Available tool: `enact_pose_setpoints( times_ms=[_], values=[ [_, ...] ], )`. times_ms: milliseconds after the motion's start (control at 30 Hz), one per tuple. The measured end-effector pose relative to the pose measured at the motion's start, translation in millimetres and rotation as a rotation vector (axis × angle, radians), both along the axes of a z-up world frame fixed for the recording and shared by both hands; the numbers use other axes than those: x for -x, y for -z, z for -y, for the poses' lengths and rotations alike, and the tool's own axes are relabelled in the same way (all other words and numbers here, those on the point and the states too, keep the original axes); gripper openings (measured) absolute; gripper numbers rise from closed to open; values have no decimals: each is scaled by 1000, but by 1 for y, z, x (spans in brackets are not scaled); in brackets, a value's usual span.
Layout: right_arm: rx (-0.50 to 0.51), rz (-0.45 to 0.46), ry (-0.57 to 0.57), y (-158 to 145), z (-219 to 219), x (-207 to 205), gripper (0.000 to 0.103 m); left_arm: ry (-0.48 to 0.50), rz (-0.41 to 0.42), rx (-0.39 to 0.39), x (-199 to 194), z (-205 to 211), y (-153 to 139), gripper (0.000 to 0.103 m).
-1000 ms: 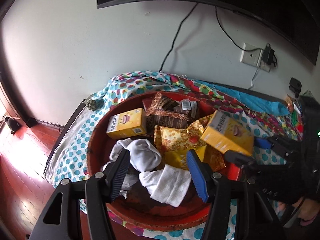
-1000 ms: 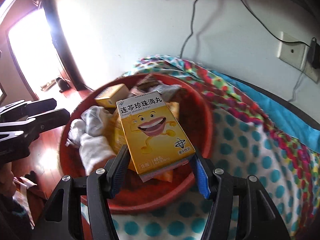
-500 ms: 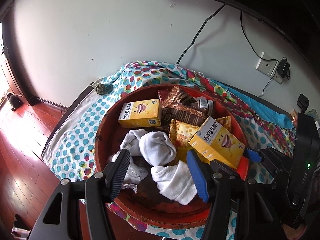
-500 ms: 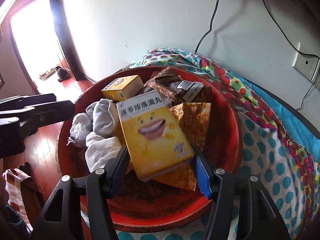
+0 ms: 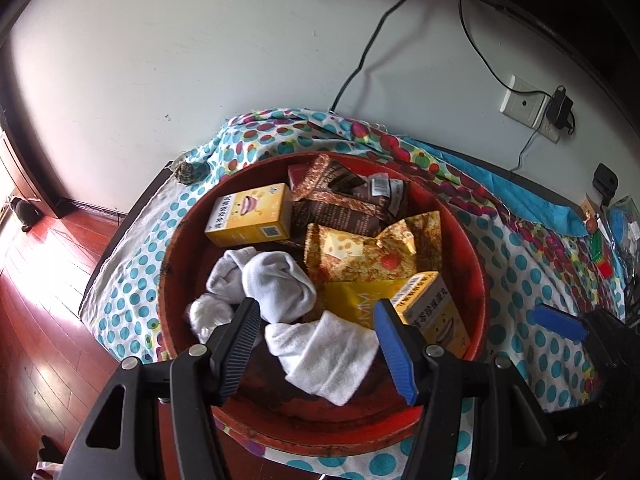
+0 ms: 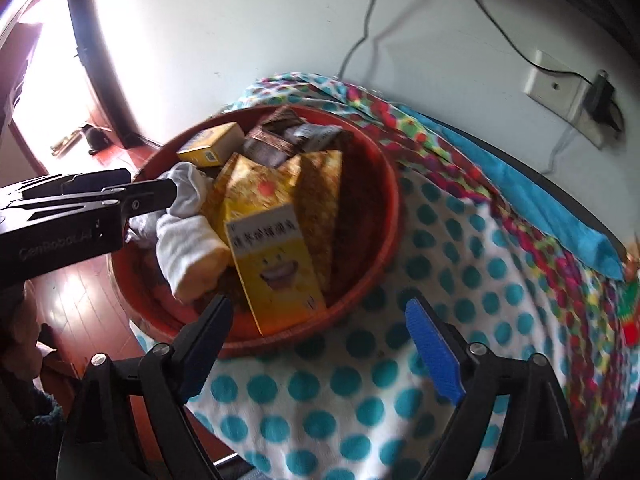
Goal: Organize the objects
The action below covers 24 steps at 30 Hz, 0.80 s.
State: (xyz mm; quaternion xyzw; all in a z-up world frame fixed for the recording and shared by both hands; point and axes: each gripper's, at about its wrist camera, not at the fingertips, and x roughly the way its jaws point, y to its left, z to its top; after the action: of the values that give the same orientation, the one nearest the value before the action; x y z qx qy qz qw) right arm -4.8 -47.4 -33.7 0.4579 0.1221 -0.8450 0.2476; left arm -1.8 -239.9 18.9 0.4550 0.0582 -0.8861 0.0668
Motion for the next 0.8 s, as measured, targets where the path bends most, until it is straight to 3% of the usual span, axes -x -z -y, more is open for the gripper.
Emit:
enact_pose_setpoints(
  times_ms=[267,567,800],
  values=[
    [-24,23,46,-7,-22,-9,92,-6,59,22,5,-22,7,61],
    [-44,60,54,6,-24,-12,92,-53,96,-79,8,-11,18,63],
    [-82,67,60,12,-13,-8,92,4,46,21,5,-26,11,64]
  ],
)
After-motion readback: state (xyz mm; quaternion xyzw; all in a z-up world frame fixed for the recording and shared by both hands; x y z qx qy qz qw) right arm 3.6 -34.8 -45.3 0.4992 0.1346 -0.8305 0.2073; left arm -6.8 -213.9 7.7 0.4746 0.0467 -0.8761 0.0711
